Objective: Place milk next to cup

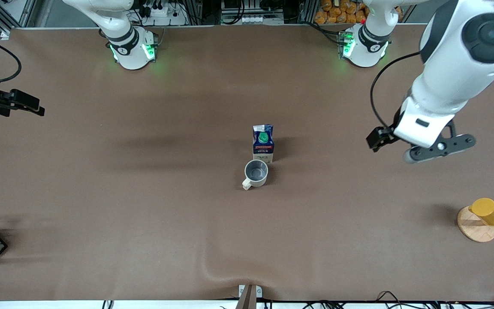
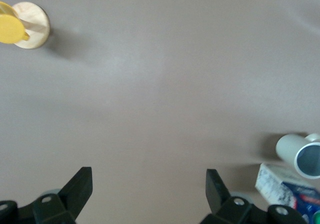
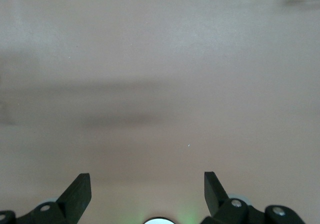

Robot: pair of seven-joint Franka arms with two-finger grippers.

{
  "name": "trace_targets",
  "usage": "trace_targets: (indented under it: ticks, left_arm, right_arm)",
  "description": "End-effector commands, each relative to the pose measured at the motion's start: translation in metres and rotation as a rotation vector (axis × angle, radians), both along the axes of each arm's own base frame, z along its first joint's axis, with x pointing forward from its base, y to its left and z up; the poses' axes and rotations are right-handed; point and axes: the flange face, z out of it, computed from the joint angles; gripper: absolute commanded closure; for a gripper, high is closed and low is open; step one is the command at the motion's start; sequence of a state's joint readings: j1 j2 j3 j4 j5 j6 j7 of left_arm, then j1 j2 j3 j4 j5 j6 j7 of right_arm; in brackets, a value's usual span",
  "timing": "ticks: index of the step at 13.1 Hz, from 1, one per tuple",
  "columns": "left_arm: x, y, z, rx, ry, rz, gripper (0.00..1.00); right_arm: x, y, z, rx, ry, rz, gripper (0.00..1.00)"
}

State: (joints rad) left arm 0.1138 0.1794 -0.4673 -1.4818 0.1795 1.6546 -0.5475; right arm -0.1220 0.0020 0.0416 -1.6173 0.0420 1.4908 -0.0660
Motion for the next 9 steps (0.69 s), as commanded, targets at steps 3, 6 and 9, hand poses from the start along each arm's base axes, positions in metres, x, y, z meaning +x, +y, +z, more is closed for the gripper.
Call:
trace_targets:
  ticks: [3,6,9]
  left_arm:
    - [-0.025,0.068,0.025,-0.037,0.034,-0.160,0.00]
    - [-0.028,0.106,0.041,-0.139,0.028,-0.124,0.00]
    - [-0.036,0.125,0.053,-0.127,0.021,-0.198,0.00]
  right_arm:
    - [-0.001,0.006,-0.001,0.001,0.001,-0.010,0.00]
    - [0.000,0.004,0.004,-0.001,-0.014,-0.012,0.00]
    - [0.000,0.000,0.002,-0.009,-0.011,-0.012,0.00]
